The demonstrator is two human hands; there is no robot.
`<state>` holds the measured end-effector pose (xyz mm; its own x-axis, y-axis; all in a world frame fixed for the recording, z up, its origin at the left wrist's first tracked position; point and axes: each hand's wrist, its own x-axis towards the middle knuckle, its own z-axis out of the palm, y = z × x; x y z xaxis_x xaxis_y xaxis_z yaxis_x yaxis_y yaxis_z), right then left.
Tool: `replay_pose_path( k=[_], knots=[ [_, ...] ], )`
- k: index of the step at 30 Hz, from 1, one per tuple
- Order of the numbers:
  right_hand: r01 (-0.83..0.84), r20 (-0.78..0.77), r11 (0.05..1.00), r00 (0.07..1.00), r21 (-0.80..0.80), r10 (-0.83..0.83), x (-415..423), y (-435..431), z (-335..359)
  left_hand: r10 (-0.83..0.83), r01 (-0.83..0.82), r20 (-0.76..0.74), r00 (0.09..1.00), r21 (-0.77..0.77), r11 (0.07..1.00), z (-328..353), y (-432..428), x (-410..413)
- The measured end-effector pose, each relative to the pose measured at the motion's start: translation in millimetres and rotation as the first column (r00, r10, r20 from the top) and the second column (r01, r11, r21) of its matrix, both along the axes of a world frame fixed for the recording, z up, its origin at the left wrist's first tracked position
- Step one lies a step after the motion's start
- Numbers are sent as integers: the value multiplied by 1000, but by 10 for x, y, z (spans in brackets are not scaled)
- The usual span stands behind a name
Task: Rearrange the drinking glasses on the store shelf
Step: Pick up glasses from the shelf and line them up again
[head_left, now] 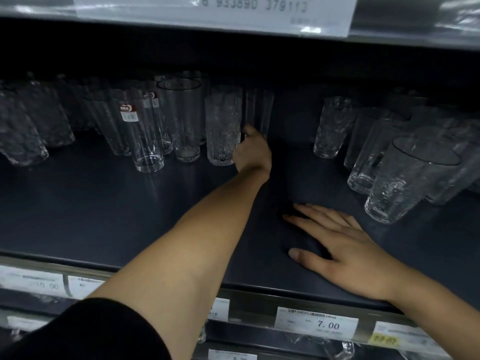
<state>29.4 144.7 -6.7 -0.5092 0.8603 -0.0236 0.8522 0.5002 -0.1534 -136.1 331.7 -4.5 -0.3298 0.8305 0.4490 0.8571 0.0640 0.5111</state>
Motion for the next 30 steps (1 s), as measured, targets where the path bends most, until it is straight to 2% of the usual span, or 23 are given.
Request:
replay_pose_path(
  k=[8, 26, 28, 30],
  knots=[
    [-6, -2, 1000, 1000, 18, 6, 10, 8, -15, 36, -37, -54, 998, -16, 999, -55, 120, 11],
    [-11, -31, 1000, 999, 20, 11, 18, 6, -25, 65, -66, -69, 995, -9, 998, -12, 113, 49],
    [-10, -32, 1000, 999, 22, 11, 21, 13, -28, 61, -62, -54, 997, -25, 998, 5, 82, 41],
    [-5, -45, 1000, 999, 14, 6, 24, 11, -23, 33, -32, 22, 999, -49, 998, 21, 46, 37]
  ],
)
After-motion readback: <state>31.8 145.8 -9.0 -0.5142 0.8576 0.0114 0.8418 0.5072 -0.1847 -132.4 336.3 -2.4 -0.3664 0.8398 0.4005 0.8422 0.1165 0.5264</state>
